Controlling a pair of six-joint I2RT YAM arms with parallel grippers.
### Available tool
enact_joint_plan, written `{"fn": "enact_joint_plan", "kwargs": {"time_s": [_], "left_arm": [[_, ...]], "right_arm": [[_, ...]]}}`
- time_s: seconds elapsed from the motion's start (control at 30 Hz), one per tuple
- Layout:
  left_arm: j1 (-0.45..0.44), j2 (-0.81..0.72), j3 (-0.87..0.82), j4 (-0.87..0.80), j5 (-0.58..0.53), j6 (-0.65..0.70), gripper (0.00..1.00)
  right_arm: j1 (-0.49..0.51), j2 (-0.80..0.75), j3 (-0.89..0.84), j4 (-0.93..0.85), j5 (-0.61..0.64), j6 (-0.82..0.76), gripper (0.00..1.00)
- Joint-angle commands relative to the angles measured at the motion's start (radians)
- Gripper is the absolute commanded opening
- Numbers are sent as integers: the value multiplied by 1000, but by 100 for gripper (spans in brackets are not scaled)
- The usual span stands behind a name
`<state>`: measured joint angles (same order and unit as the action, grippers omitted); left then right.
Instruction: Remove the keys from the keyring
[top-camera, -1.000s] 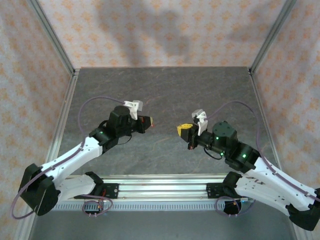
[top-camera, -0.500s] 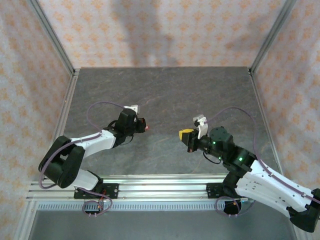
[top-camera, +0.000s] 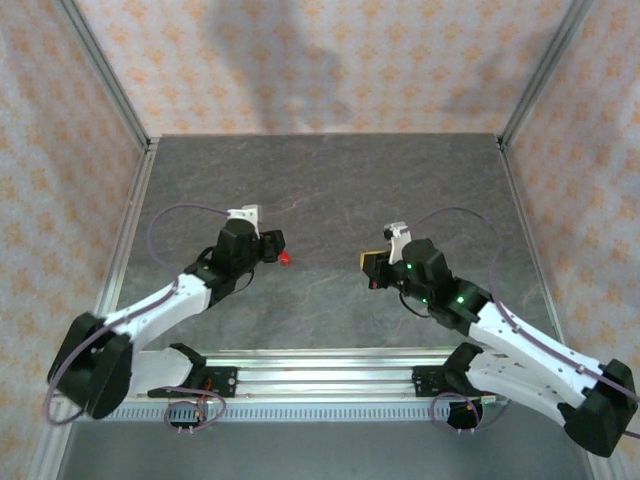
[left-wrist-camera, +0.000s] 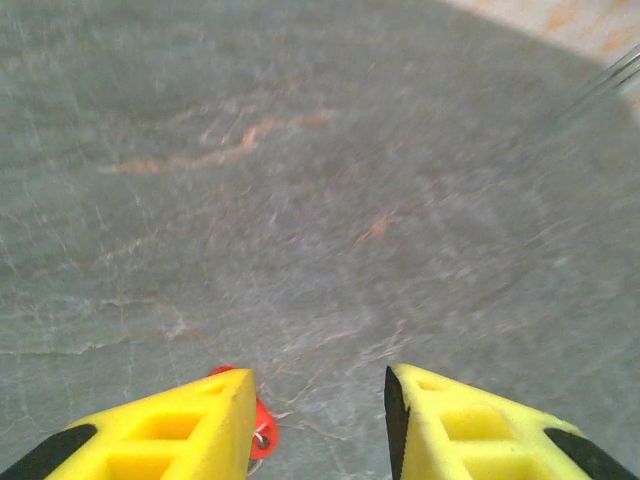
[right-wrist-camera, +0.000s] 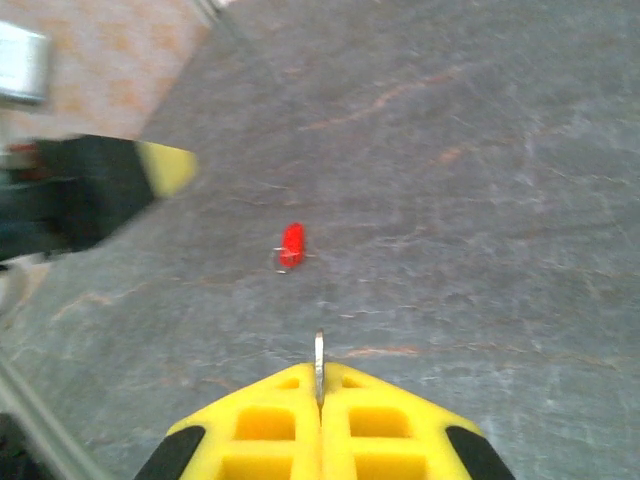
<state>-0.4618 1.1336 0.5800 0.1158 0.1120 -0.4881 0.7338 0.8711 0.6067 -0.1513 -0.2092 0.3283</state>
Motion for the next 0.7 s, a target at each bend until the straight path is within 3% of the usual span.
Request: {"fn": "enact_joint_plan", "kwargs": {"time_s": [0.0,0.37,0.67], "left_arm": [[6,-140,-32,-115,13,2,40],[7,-484,-17,-317,129,-50,44],[5,-550,-35,-320,161,-102,48]], "right_arm": [[-48,84,47,45,-12,35,0],[-162,416,69,263,-24,69,0],[-224,645,93,358,2,164,0]]}}
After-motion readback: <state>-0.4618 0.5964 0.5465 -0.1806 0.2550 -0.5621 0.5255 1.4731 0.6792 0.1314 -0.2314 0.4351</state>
